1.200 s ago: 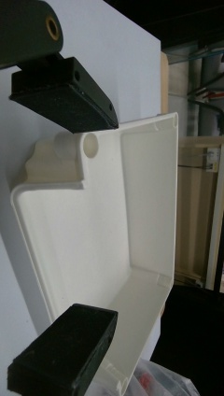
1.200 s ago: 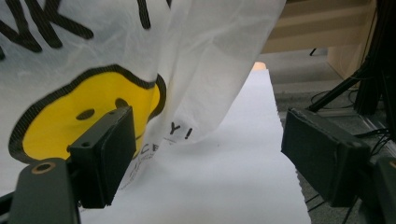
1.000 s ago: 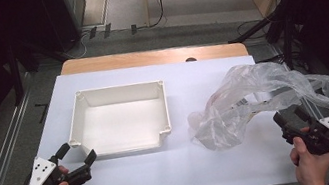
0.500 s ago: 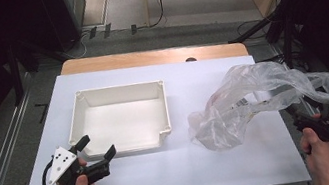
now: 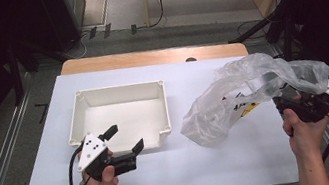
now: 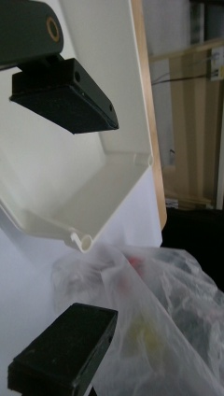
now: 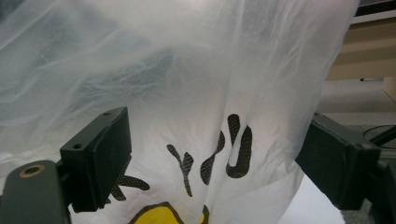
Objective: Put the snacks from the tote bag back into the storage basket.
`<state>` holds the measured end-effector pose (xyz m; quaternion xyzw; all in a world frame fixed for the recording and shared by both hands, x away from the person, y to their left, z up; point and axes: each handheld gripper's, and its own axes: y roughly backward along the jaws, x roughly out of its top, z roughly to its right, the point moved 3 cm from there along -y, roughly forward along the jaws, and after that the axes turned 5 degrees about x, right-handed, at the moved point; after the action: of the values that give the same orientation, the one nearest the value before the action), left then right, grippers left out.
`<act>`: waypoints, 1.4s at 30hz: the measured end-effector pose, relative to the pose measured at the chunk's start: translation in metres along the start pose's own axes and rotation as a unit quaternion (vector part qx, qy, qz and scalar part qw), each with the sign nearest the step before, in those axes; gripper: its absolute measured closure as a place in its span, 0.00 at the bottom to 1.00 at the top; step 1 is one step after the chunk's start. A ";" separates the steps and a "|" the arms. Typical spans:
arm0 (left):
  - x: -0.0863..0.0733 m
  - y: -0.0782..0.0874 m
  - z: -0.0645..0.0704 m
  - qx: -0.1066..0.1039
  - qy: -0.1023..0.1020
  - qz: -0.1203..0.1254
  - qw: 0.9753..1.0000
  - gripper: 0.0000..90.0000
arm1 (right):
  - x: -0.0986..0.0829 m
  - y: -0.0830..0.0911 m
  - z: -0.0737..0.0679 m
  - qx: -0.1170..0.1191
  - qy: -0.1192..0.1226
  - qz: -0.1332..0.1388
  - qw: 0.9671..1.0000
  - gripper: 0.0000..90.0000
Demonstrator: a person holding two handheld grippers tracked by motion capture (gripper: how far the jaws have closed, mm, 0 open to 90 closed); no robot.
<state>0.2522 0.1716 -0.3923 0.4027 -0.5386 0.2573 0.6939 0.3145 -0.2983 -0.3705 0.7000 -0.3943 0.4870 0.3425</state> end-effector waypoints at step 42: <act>0.041 -0.074 0.091 -0.068 -0.052 -0.006 0.996 0.97 | -0.014 -0.027 -0.030 0.024 -0.001 -0.018 1.000 0.39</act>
<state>0.2730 0.0523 -0.3650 0.3707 -0.5875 0.1951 0.6923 0.3229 -0.2577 -0.3777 0.7157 -0.3700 0.4895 0.3335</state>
